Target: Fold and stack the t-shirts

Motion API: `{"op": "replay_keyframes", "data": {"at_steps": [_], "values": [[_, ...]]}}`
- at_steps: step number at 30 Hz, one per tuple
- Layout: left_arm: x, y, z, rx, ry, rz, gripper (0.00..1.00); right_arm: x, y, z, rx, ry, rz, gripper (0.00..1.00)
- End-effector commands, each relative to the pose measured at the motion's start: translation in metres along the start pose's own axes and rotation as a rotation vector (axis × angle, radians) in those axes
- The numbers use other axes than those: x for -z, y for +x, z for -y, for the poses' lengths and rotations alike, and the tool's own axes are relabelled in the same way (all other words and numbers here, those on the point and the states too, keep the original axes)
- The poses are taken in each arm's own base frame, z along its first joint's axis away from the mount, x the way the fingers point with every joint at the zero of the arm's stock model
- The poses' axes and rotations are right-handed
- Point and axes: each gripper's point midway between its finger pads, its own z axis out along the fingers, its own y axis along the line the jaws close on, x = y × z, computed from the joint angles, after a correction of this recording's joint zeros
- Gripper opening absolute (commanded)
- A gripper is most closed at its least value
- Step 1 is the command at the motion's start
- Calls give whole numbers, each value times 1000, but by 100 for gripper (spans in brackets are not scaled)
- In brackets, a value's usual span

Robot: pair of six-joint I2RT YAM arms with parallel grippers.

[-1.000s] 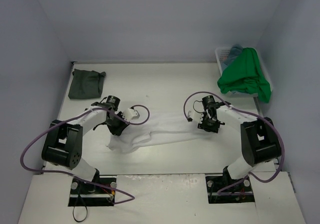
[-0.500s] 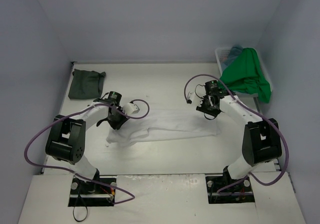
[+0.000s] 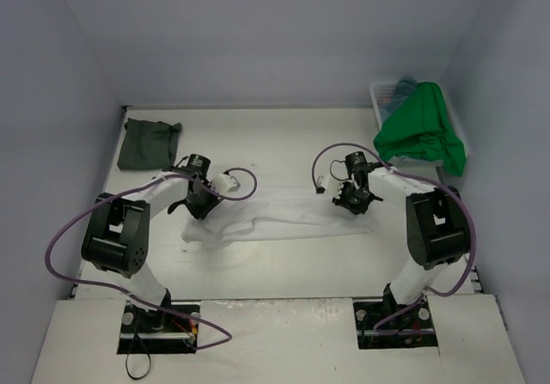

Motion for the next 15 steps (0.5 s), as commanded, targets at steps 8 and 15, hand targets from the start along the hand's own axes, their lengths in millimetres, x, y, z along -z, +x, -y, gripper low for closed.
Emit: {"op": "replay_keyframes", "data": {"at_steps": [8, 15], "values": [[-16, -49, -38, 183, -8, -10, 10, -6, 6, -32, 29, -56, -30, 4], [-22, -101, -82, 298, -49, 3, 8, 1, 0, -60, 105, -56, -51, 4]]}}
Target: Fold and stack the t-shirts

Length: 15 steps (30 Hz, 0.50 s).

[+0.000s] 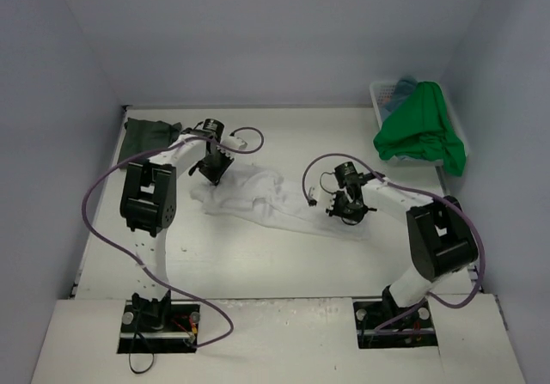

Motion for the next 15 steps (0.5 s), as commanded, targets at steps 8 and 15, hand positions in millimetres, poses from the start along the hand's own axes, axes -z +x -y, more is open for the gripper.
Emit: {"op": "replay_keyframes", "data": {"at_steps": [8, 15], "values": [[-2, -66, -73, 183, -159, -4, 6, 1, -13, -76, 139, -104, -70, 4], [-20, -113, -98, 226, -218, 86, 6, 5, -39, -110, 198, -133, -30, 6]]}}
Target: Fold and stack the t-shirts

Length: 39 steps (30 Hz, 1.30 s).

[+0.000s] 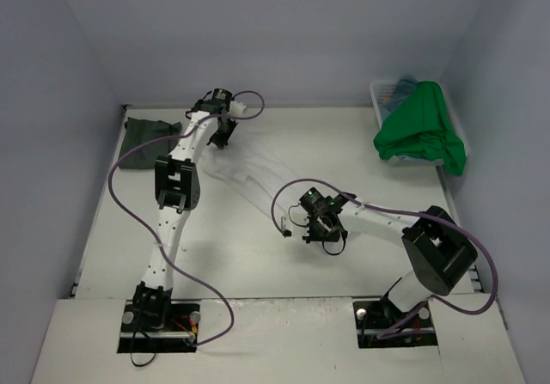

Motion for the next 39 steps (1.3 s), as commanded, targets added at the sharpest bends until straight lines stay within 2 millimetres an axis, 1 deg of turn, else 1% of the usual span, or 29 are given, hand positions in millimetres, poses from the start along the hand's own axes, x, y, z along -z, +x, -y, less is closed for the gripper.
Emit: {"op": "replay_keyframes", "data": {"at_steps": [1, 2, 3, 4, 5, 7, 8, 10, 11, 12, 15, 16, 18, 19, 20, 21, 22, 23, 24, 25, 27, 28, 30, 31, 33, 34, 35, 37, 39], "values": [[12, -9, -11, 51, -53, 13, 6, 1, -4, -39, -27, -120, 14, 12], [11, -12, -8, 53, -39, 21, 6, 4, -10, -35, -29, -111, 29, 14], [25, -20, -5, 63, -20, 56, 6, 9, -15, -29, -35, -87, 45, 17], [20, -16, -4, 66, -17, 45, 7, 9, -15, -28, -34, -83, 43, 20], [39, -27, -4, 67, -13, 91, 6, 16, -21, -19, -41, -56, 70, 25], [51, -35, -4, 73, -13, 140, 7, 24, -28, -9, -54, -27, 102, 29], [81, -50, -8, 75, -27, 210, 7, 33, -35, 3, -69, 7, 133, 30], [107, -65, -11, 78, -38, 282, 8, 43, -41, 14, -86, 35, 164, 34], [130, -74, -14, 79, -47, 327, 11, 51, -46, 25, -98, 65, 184, 35], [143, -78, -14, 78, -51, 350, 12, 55, -48, 29, -103, 77, 193, 36], [182, -87, -13, 65, -60, 413, 14, 71, -55, 42, -117, 127, 227, 37], [203, -89, -14, 64, -70, 446, 14, 75, -57, 46, -117, 141, 238, 38], [210, -83, -10, 68, -60, 446, 15, 80, -59, 53, -126, 154, 253, 38], [226, -83, -4, 64, -38, 473, 15, 79, -61, 56, -132, 150, 258, 36], [228, -79, 1, 61, -15, 468, 15, 78, -62, 58, -141, 146, 265, 28], [217, -67, 10, 60, 15, 431, 15, 79, -65, 64, -158, 143, 291, 22], [228, -63, 22, 49, 64, 449, 14, 75, -70, 71, -172, 148, 309, 14], [225, -57, 32, 42, 96, 438, 1, 72, -72, 76, -202, 145, 322, 0], [209, -39, 43, 37, 133, 387, 0, 73, -75, 87, -231, 145, 350, 0], [217, -34, 55, 23, 168, 397, 0, 65, -79, 93, -254, 134, 359, 0], [215, -23, 69, 11, 217, 389, 0, 62, -89, 103, -300, 115, 405, 0], [216, -9, 79, 6, 258, 379, 0, 59, -94, 114, -318, 120, 424, 0], [222, -2, 84, -2, 275, 399, 0, 56, -103, 122, -342, 118, 447, 0], [226, 10, 88, 1, 285, 396, 0, 52, -109, 129, -345, 119, 461, 0], [230, 16, 93, 7, 301, 417, 0, 46, -117, 133, -347, 100, 473, 0], [226, 28, 97, 17, 312, 402, 0, 34, -120, 131, -352, 70, 463, 0], [226, 25, 98, 25, 312, 428, 0, 34, -125, 136, -353, 68, 472, 0], [222, 28, 96, 34, 296, 443, 0, 23, -126, 134, -357, 45, 459, 0], [211, 28, 94, 57, 281, 430, 0, 21, -129, 133, -359, 35, 460, 0]]}}
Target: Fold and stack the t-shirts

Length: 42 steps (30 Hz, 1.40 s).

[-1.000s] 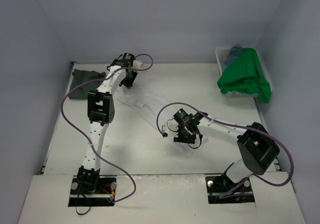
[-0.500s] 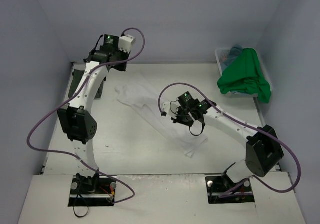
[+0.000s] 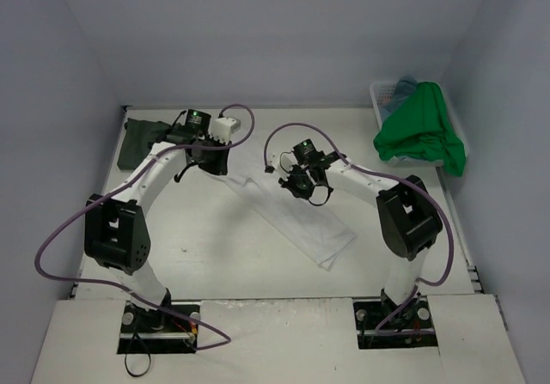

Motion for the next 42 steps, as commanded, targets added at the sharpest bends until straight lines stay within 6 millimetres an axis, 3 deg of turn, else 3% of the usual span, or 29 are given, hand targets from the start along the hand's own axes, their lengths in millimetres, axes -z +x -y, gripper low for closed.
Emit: {"op": "replay_keyframes", "data": {"at_steps": [1, 5, 6, 12, 20, 30, 37, 42], "values": [[20, -58, -2, -28, -25, 214, 0, 6, -29, 0, -4, -9, 84, 0], [-2, -68, -13, 2, -36, 204, 0, 12, -24, -8, 3, -4, 77, 0], [-3, -79, -15, 2, -36, 218, 0, 13, -19, -10, 2, -3, 66, 0], [-68, -90, -39, 35, -34, 143, 0, 34, -10, -14, -5, 27, 72, 0], [-123, -70, -66, 68, -95, 26, 0, 50, -1, -15, -21, 43, 82, 0], [-139, -52, -70, 65, -109, -27, 0, 35, 27, -25, -13, -8, -12, 0], [-149, -46, -63, 70, -79, -53, 0, 5, 54, -47, 5, -98, -135, 0], [-157, -50, -64, 82, -61, -66, 0, 0, 62, -64, 31, -143, -186, 0]]}}
